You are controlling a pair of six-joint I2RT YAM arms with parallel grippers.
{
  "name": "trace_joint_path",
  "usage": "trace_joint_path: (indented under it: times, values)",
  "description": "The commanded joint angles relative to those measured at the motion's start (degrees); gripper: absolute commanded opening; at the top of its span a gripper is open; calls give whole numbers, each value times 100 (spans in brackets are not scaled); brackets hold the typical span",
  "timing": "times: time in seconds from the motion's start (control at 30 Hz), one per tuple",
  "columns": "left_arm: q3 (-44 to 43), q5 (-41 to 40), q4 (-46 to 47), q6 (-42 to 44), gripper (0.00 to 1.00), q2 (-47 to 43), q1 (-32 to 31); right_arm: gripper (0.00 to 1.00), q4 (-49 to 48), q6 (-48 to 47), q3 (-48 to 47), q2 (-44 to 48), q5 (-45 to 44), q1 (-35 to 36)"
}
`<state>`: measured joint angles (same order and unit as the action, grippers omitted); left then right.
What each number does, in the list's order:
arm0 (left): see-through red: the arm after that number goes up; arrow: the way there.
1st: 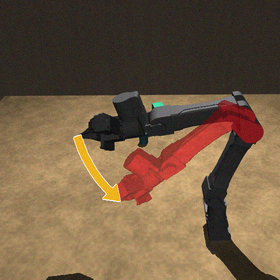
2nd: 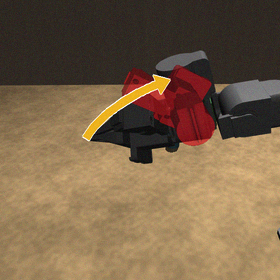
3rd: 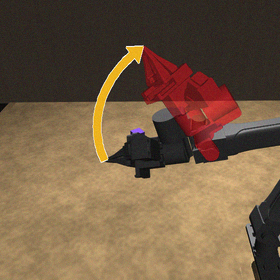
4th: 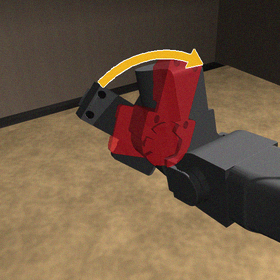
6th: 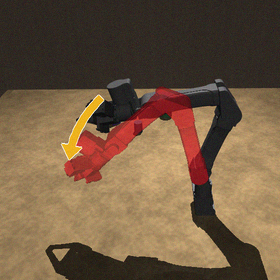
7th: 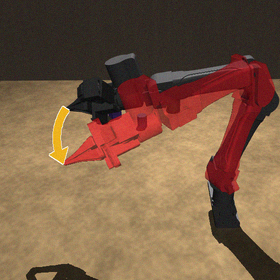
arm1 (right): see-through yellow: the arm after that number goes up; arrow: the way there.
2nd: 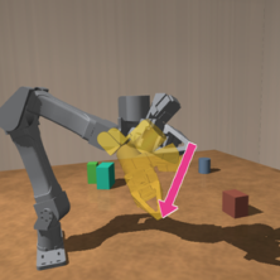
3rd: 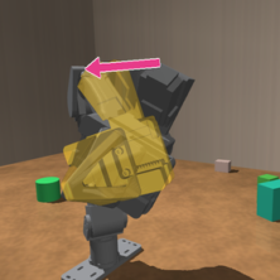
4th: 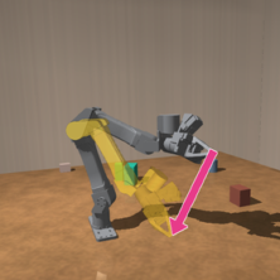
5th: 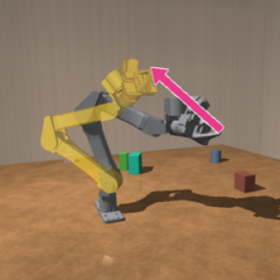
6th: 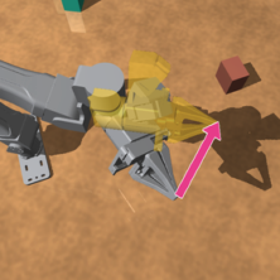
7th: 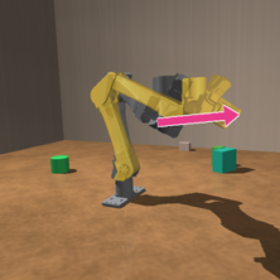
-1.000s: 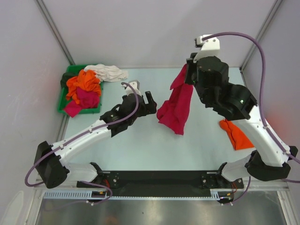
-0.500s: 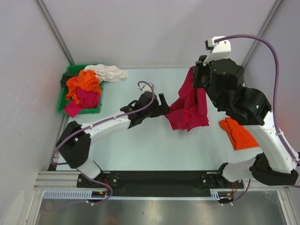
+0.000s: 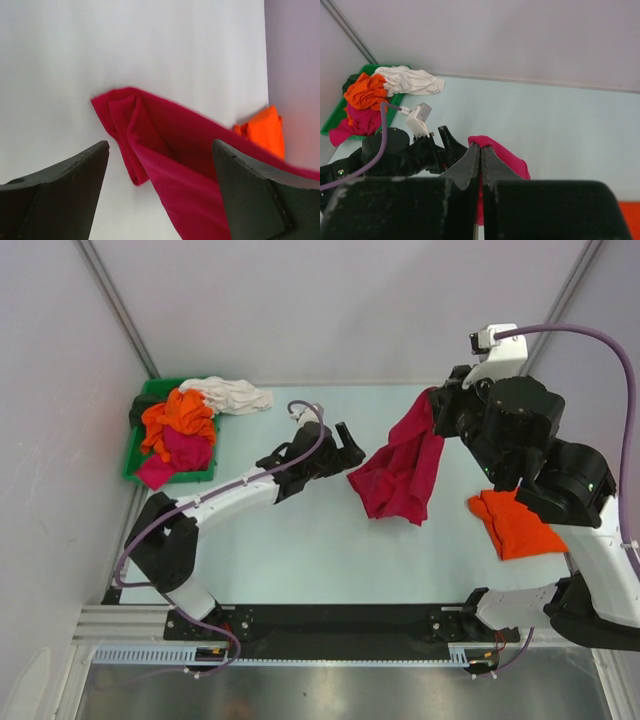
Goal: Fold and stack the t-shirts
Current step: Flatten out the tshirt
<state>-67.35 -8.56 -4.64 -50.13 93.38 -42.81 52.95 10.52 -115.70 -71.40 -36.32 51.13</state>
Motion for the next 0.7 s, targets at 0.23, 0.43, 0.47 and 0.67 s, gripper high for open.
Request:
trace_joint_path:
  times: [0.23, 0.43, 0.47, 0.67]
  values:
    - [-1332, 1189, 438, -418, 87, 1145, 326, 0, 128, 2, 319, 521, 335, -16]
    - [-1474, 1488, 693, -524, 84, 1454, 115, 0, 93, 11, 346, 478, 318, -7]
    - [-1474, 1515, 710, -533, 84, 1463, 106, 0, 93, 2, 346, 477, 309, -7]
    - [-1307, 1550, 807, -480, 72, 1384, 80, 0, -4, -6, 478, 477, 292, -7]
